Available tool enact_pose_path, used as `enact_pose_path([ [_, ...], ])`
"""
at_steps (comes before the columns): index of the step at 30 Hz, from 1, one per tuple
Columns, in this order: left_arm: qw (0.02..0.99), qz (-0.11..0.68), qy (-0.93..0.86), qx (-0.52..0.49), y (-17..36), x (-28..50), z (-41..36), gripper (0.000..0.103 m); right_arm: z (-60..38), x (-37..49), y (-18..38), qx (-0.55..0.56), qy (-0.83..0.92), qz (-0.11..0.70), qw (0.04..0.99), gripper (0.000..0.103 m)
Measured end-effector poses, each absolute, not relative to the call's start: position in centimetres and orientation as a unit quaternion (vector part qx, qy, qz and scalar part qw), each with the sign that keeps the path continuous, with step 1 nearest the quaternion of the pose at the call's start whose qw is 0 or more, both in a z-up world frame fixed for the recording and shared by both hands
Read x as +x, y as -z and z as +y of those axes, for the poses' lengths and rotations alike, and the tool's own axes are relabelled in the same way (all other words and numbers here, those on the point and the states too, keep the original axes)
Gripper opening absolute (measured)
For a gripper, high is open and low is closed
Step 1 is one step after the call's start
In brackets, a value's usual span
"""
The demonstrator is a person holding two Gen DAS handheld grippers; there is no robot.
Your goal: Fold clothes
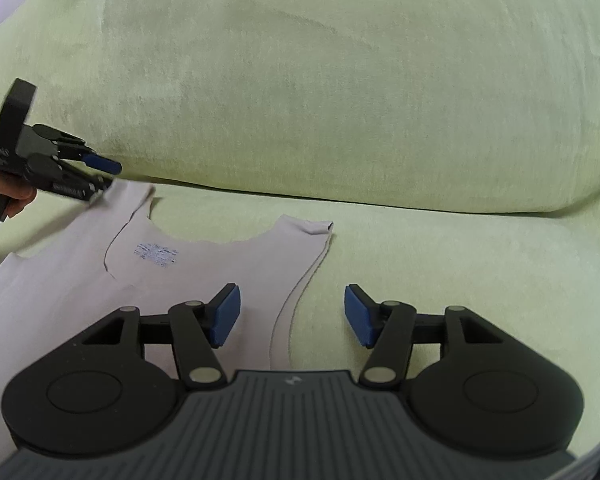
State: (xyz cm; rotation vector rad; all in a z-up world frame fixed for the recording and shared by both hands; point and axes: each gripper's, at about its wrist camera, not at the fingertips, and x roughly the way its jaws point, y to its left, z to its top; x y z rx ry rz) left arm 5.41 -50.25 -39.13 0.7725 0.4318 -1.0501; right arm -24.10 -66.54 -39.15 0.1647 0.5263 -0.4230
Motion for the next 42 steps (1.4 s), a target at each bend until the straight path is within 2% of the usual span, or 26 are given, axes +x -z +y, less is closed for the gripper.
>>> enact_pose_path([
  [12, 0.802, 0.223, 0.472, 0.29, 36.2, 5.6, -43.9, 0.05, -67.0, -24.2, 38.6, 0.101, 0.208, 0.26, 0.938, 0.057],
  [23, 0.791, 0.209, 0.518, 0.248, 34.4, -1.3, -44.7, 0.05, -68.2, -23.9, 39.7, 0.133, 0.232, 0.312, 0.912, 0.06],
  [25, 0.791, 0.205, 0.521, 0.248, 34.6, -2.9, -44.6, 0.052, -68.1, -23.9, 39.8, 0.13, 0.234, 0.316, 0.91, 0.064],
  [42, 0.772, 0.216, 0.528, 0.282, 34.7, -6.7, -47.6, 0.055, -67.7, -23.7, 39.6, 0.114, 0.238, 0.329, 0.906, 0.069],
])
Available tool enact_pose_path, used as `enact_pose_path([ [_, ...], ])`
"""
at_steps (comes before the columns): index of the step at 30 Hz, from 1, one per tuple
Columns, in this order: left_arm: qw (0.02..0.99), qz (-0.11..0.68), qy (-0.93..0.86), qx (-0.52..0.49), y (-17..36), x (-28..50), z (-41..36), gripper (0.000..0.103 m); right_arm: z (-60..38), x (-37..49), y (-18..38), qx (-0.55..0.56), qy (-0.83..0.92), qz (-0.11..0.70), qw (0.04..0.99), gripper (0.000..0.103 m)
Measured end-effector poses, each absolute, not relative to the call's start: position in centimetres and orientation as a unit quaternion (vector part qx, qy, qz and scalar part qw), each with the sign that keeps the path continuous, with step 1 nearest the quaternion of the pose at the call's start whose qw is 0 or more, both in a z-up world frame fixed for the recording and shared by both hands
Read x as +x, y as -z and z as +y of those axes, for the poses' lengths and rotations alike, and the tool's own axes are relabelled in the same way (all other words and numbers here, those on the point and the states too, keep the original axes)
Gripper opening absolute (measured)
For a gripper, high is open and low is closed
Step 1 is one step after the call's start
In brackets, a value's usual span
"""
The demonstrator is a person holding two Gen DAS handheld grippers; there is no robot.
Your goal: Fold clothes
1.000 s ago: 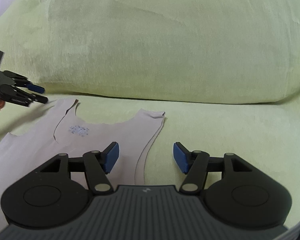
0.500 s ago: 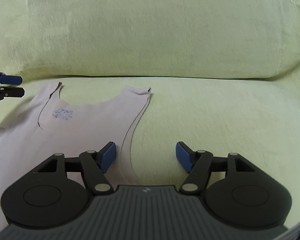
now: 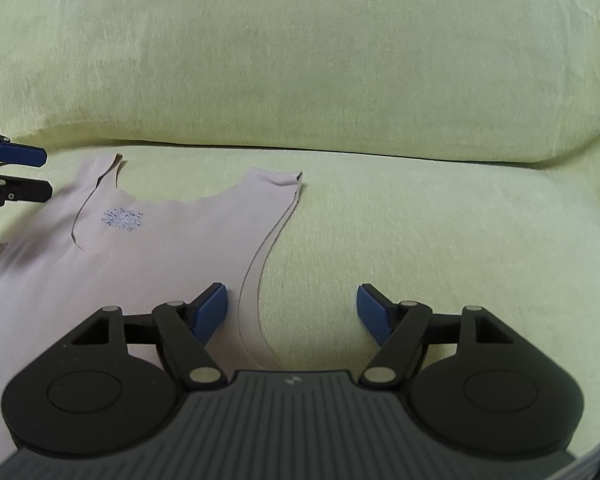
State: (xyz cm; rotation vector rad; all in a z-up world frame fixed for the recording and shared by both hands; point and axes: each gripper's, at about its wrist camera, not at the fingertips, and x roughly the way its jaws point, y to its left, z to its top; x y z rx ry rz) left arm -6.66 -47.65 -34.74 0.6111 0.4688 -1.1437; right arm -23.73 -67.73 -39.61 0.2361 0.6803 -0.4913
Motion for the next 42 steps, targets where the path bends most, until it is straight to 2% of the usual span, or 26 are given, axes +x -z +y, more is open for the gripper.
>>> enact_pose_path([
  [17, 0.75, 0.21, 0.555, 0.292, 34.8, -8.0, -51.6, 0.057, -67.9, -23.8, 39.7, 0.117, 0.235, 0.332, 0.906, 0.077],
  [29, 0.707, 0.18, 0.607, 0.317, 36.3, -7.0, -60.8, 0.057, -70.1, -26.4, 38.6, 0.163, 0.252, 0.27, 0.915, 0.076],
  [33, 0.691, 0.175, 0.62, 0.328, 37.8, -6.4, -63.6, 0.056, -70.2, -26.6, 39.0, 0.162, 0.231, 0.263, 0.923, 0.07],
  [38, 0.664, 0.17, 0.651, 0.326, 38.4, -5.5, -65.4, 0.055, -70.1, -26.4, 39.4, 0.151, 0.215, 0.271, 0.926, 0.068],
  [40, 0.646, 0.169, 0.667, 0.331, 38.4, -5.2, -66.1, 0.049, -70.2, -26.5, 39.4, 0.151, 0.216, 0.27, 0.926, 0.068],
  [41, 0.639, 0.17, 0.673, 0.333, 38.3, -5.2, -66.2, 0.04, -70.5, -26.6, 39.4, 0.154, 0.217, 0.269, 0.926, 0.068],
  [42, 0.626, 0.173, 0.679, 0.342, 38.3, -5.4, -66.4, 0.023, -70.7, -26.8, 39.4, 0.158, 0.218, 0.267, 0.925, 0.068],
])
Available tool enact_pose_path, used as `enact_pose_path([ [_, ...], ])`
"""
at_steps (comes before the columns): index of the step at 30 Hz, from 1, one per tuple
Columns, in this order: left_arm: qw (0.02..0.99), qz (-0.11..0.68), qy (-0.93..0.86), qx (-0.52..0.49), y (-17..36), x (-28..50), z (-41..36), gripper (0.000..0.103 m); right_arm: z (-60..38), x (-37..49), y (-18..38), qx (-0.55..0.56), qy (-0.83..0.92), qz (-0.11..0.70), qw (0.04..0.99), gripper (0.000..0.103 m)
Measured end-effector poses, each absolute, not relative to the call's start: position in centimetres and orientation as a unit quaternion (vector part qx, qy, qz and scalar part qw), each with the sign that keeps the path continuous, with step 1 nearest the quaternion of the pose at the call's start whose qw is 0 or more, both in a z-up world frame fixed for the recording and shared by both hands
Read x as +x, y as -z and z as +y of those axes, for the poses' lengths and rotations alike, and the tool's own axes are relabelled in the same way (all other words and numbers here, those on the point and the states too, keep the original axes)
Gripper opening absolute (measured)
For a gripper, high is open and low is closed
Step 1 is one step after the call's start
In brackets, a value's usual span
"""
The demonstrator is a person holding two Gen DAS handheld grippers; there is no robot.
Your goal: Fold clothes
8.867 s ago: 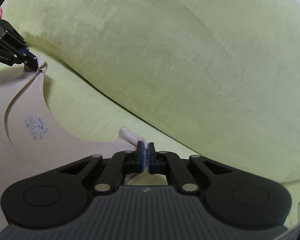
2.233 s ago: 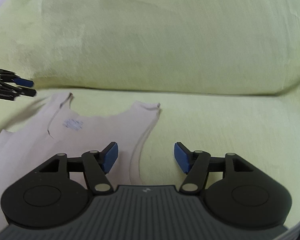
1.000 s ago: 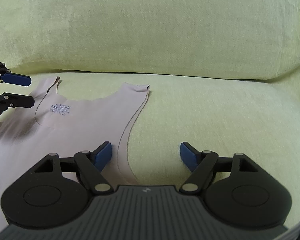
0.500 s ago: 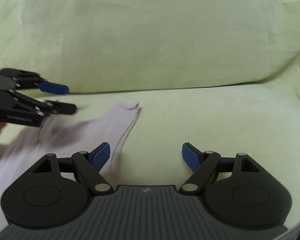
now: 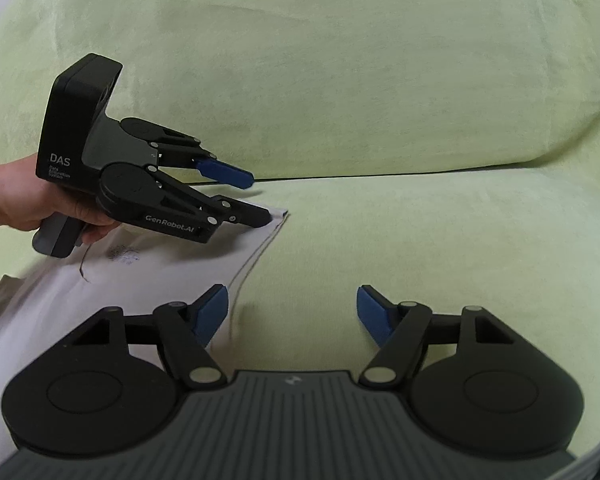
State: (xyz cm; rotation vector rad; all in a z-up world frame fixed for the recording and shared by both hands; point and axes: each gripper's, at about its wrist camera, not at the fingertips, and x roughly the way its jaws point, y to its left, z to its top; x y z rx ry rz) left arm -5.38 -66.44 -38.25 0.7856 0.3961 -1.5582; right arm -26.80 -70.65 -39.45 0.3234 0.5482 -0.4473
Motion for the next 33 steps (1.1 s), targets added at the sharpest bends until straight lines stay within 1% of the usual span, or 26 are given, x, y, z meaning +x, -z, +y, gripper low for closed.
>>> enact_pose_path([
  [1, 0.612, 0.176, 0.686, 0.352, 38.2, -5.6, -66.7, 0.014, -70.7, -26.9, 39.5, 0.161, 0.219, 0.266, 0.925, 0.068],
  [3, 0.594, 0.173, 0.691, 0.373, 38.0, -6.2, -67.0, 0.004, -71.1, -27.4, 39.4, 0.171, 0.222, 0.262, 0.923, 0.068],
  [5, 0.589, 0.171, 0.691, 0.382, 37.9, -6.6, -67.3, 0.0, -71.4, -27.8, 39.4, 0.18, 0.227, 0.258, 0.922, 0.068],
  [8, 0.608, 0.159, 0.679, 0.38, 38.0, -6.9, -67.2, 0.0, -71.5, -28.4, 39.3, 0.186, 0.233, 0.249, 0.921, 0.068],
  [10, 0.636, 0.161, 0.663, 0.361, 38.4, -6.6, -67.3, 0.0, -71.6, -28.7, 39.1, 0.191, 0.236, 0.243, 0.921, 0.068],
  [13, 0.645, 0.171, 0.659, 0.346, 38.7, -6.3, -67.7, 0.0, -71.6, -29.0, 39.0, 0.197, 0.236, 0.237, 0.922, 0.068],
  [19, 0.659, 0.176, 0.642, 0.349, 38.9, -6.2, -68.8, 0.0, -71.6, -29.3, 38.7, 0.208, 0.237, 0.234, 0.92, 0.068],
  [22, 0.661, 0.193, 0.646, 0.331, 38.4, -5.7, -68.5, 0.0, -71.8, -29.6, 38.6, 0.219, 0.236, 0.232, 0.918, 0.068],
  [25, 0.686, 0.201, 0.637, 0.289, 37.2, -4.5, -67.6, 0.0, -71.9, -30.2, 38.2, 0.227, 0.238, 0.226, 0.917, 0.068],
  [26, 0.697, 0.198, 0.63, 0.279, 36.7, -4.1, -67.2, 0.002, -72.0, -30.3, 38.2, 0.229, 0.24, 0.226, 0.916, 0.068],
  [28, 0.715, 0.191, 0.617, 0.267, 35.5, -3.6, -65.7, 0.002, -72.1, -30.5, 38.1, 0.231, 0.239, 0.226, 0.916, 0.068],
  [29, 0.719, 0.191, 0.613, 0.267, 35.2, -3.5, -65.1, 0.004, -72.1, -30.6, 38.0, 0.231, 0.236, 0.228, 0.916, 0.068],
  [31, 0.73, 0.19, 0.598, 0.269, 34.0, -3.3, -62.4, 0.024, -71.9, -30.7, 38.0, 0.229, 0.229, 0.232, 0.917, 0.068],
  [32, 0.733, 0.191, 0.595, 0.268, 33.5, -3.2, -60.8, 0.037, -71.8, -30.8, 37.9, 0.228, 0.224, 0.235, 0.918, 0.068],
  [33, 0.737, 0.195, 0.59, 0.265, 33.2, -3.2, -59.1, 0.041, -71.7, -30.9, 37.9, 0.226, 0.218, 0.237, 0.919, 0.068],
])
